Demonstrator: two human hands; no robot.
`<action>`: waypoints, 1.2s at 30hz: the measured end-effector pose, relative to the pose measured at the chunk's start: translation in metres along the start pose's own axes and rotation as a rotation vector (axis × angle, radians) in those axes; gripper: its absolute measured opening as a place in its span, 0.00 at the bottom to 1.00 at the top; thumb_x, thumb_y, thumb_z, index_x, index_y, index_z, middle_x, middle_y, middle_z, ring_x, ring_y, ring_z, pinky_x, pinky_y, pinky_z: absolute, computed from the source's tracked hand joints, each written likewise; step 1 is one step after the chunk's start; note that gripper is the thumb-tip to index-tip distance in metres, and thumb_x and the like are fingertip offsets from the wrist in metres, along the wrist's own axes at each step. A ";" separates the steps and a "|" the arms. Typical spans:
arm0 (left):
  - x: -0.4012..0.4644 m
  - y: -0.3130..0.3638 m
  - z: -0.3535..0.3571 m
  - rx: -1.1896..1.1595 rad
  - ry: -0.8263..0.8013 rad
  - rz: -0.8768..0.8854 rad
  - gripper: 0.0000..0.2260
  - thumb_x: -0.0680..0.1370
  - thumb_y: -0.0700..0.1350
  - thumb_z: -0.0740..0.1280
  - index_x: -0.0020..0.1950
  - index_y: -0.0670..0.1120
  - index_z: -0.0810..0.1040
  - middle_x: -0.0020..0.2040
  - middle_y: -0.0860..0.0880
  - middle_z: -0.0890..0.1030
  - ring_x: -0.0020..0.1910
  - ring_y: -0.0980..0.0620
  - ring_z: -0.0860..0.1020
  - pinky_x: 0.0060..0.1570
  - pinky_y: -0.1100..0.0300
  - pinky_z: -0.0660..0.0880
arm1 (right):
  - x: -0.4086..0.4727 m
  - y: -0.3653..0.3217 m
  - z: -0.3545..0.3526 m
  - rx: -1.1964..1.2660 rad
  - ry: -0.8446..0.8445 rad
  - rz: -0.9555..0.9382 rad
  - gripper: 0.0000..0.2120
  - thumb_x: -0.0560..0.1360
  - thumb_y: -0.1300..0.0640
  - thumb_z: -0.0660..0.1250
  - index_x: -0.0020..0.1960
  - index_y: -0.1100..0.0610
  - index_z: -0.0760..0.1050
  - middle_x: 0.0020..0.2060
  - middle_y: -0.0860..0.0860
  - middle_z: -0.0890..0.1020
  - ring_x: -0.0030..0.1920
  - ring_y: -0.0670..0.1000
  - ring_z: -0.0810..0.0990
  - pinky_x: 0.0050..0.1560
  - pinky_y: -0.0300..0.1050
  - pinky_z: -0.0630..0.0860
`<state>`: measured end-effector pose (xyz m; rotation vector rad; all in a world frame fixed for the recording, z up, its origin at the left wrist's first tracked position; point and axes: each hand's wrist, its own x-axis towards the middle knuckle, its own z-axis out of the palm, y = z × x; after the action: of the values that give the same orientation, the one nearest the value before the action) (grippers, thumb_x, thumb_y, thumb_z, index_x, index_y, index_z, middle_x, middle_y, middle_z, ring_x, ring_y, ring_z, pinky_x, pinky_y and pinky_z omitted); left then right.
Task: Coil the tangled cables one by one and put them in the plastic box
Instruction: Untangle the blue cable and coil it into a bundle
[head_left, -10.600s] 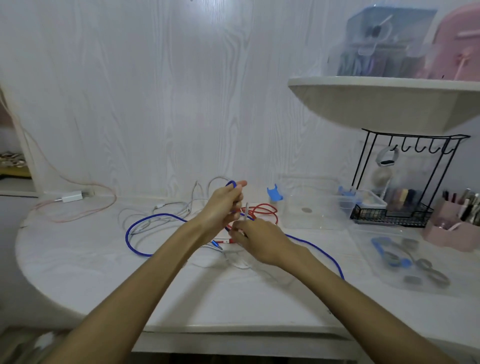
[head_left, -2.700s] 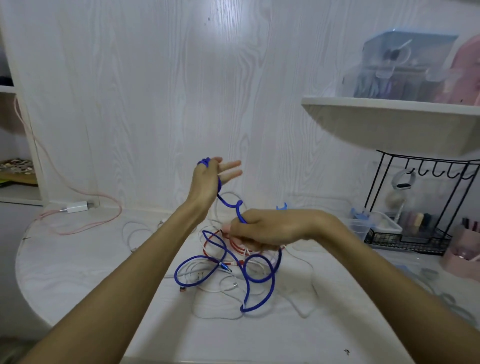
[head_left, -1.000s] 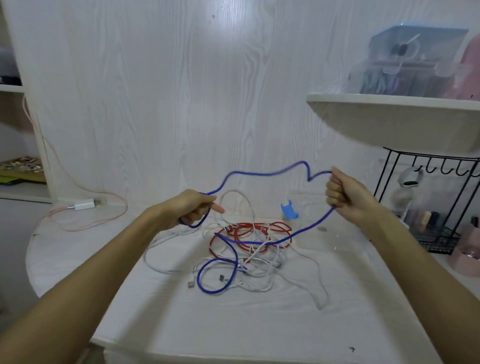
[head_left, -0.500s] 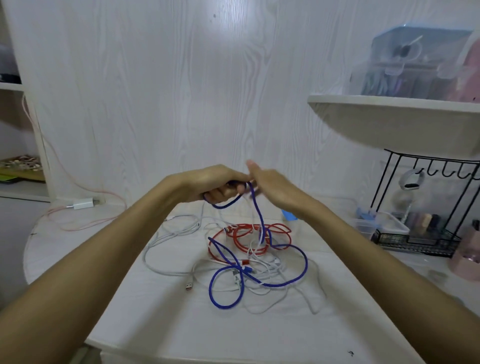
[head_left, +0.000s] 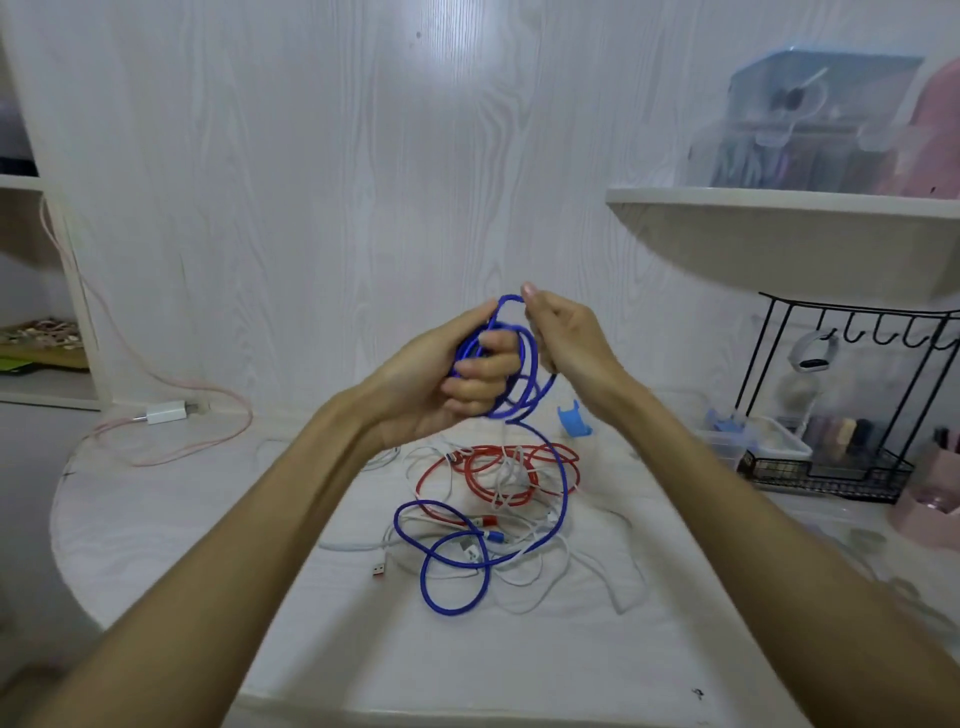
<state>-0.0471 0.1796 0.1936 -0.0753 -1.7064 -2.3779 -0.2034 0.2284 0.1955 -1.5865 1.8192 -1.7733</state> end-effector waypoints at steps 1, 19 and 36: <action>0.005 0.001 0.005 -0.040 0.057 0.097 0.17 0.80 0.53 0.54 0.34 0.48 0.69 0.25 0.54 0.60 0.20 0.58 0.54 0.19 0.67 0.55 | -0.002 0.008 0.011 -0.016 0.031 0.003 0.21 0.81 0.50 0.57 0.40 0.65 0.74 0.32 0.63 0.77 0.33 0.53 0.74 0.36 0.48 0.72; 0.077 -0.023 -0.102 0.632 0.669 0.414 0.11 0.83 0.42 0.51 0.64 0.45 0.66 0.58 0.51 0.80 0.48 0.56 0.83 0.57 0.62 0.71 | 0.002 0.021 0.045 -0.485 -0.683 0.159 0.13 0.80 0.64 0.52 0.60 0.61 0.72 0.40 0.49 0.74 0.37 0.46 0.71 0.34 0.34 0.67; 0.106 -0.049 -0.175 1.927 0.541 0.237 0.25 0.81 0.53 0.44 0.34 0.43 0.71 0.31 0.47 0.75 0.32 0.46 0.70 0.31 0.57 0.60 | 0.046 0.105 0.025 0.976 -0.442 0.836 0.10 0.73 0.56 0.64 0.39 0.62 0.77 0.25 0.49 0.70 0.22 0.47 0.71 0.28 0.40 0.74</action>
<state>-0.1462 0.0146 0.1084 0.5287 -2.4966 0.1123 -0.2638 0.1527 0.1296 -0.6011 0.8957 -1.3562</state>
